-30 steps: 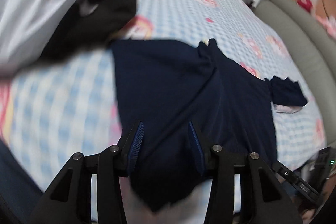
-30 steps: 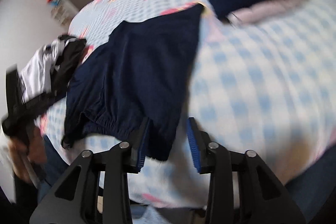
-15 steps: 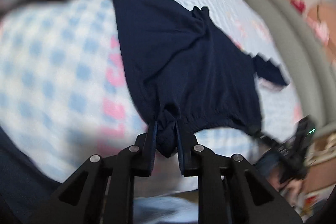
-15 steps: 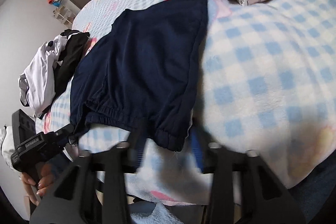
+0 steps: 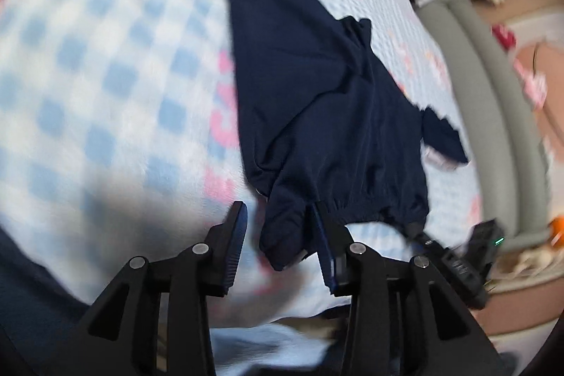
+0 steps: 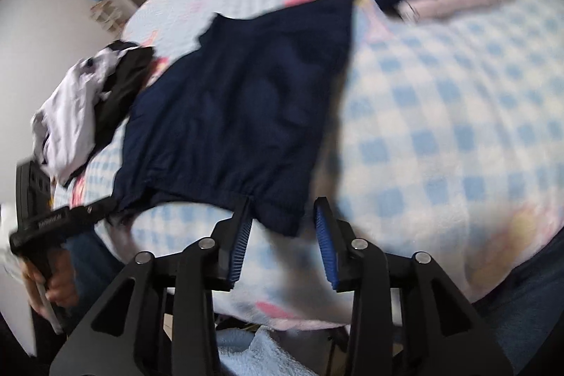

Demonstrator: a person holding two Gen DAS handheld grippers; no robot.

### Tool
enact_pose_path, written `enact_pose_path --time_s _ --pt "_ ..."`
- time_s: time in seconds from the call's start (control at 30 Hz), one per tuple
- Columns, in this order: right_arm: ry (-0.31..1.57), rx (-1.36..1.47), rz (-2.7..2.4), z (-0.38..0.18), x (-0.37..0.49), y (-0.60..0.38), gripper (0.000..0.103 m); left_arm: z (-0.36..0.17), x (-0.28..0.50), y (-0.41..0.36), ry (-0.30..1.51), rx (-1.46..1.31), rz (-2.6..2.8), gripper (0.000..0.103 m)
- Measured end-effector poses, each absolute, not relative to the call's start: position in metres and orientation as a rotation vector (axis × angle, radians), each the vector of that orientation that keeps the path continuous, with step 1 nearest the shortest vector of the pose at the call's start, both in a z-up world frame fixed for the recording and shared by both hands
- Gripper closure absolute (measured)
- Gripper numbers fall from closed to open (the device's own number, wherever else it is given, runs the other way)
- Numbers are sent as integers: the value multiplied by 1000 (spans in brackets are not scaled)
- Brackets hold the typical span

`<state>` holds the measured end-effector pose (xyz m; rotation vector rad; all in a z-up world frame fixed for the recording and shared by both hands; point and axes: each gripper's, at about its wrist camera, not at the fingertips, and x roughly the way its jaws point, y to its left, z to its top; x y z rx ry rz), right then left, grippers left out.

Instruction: Fold clothes

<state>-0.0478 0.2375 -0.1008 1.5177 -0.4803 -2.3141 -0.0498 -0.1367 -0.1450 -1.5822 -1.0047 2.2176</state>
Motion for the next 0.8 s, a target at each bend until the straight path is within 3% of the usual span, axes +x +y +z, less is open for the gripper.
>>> enact_pose_path --time_s 0.1,0.17,0.27,0.37,0.4,0.47,0.53,0.67,0.8 --pt "-561 1502 -2301 -107 -51 243 65 -143 -42 -133 -1014 -1535 2198 64" --pt "-583 1482 -2304 -103 -48 243 59 -142 -38 -131 -1017 -1507 2195 60" --pt "-640 1444 -2313 -99 -44 249 52 -132 -38 -115 -844 -1516 2335 60" --pt "-658 1460 -2297 -105 -48 244 50 -123 -45 -96 -655 -1511 2435 65" --pt "-642 1464 -2303 -105 -49 241 51 -123 -46 -96 -654 -1519 2429 74" --pt "-609 1472 -2315 -106 -50 235 79 -117 -46 -98 -638 -1504 2431 80" --pt "-576 1480 -2326 -107 -52 230 86 -106 -46 -99 -594 -1462 2436 85" --pt "-576 1441 -2343 -84 -49 228 91 -74 -60 -97 -452 -1423 2442 86" --pt "-489 1340 -2384 -53 -41 219 93 -63 -58 -104 -433 -1418 2435 86"
